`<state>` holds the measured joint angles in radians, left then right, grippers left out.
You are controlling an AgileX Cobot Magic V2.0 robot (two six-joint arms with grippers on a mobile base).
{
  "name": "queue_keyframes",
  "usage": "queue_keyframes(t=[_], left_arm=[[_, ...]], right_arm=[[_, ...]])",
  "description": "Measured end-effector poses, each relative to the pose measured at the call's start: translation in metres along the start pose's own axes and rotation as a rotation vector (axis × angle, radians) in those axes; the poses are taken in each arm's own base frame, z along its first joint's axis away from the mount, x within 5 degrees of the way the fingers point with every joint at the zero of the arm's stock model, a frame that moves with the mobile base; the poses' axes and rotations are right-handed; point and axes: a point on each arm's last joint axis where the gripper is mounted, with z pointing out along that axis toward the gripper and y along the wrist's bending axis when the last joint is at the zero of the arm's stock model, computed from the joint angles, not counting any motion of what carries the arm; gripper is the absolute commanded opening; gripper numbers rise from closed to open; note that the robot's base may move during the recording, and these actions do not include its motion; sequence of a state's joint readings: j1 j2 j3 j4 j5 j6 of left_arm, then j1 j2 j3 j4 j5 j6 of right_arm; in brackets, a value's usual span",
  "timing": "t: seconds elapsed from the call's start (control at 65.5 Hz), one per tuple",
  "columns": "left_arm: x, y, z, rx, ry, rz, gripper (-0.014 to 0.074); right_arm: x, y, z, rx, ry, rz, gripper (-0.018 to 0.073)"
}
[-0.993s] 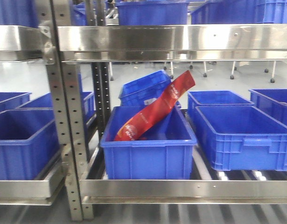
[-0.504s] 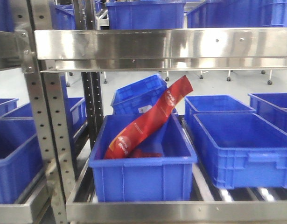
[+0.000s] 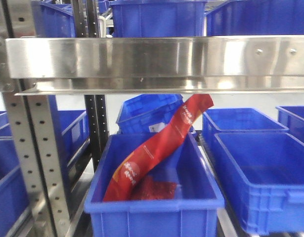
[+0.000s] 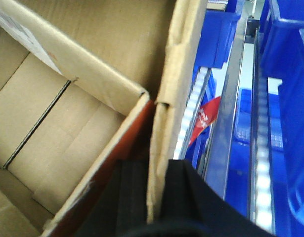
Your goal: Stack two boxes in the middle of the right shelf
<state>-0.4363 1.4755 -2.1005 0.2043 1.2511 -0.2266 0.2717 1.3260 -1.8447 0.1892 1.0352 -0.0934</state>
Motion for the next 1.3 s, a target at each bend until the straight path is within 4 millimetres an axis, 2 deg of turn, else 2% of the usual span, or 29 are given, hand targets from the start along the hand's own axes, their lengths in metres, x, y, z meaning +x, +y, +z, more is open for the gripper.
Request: queue_keyframes(t=[1.298], left_arm=[[0.0000, 0.0000, 0.0000, 0.000, 0.000, 0.000, -0.0111]], right_arm=[[0.0000, 0.0000, 0.0000, 0.000, 0.000, 0.000, -0.0151]])
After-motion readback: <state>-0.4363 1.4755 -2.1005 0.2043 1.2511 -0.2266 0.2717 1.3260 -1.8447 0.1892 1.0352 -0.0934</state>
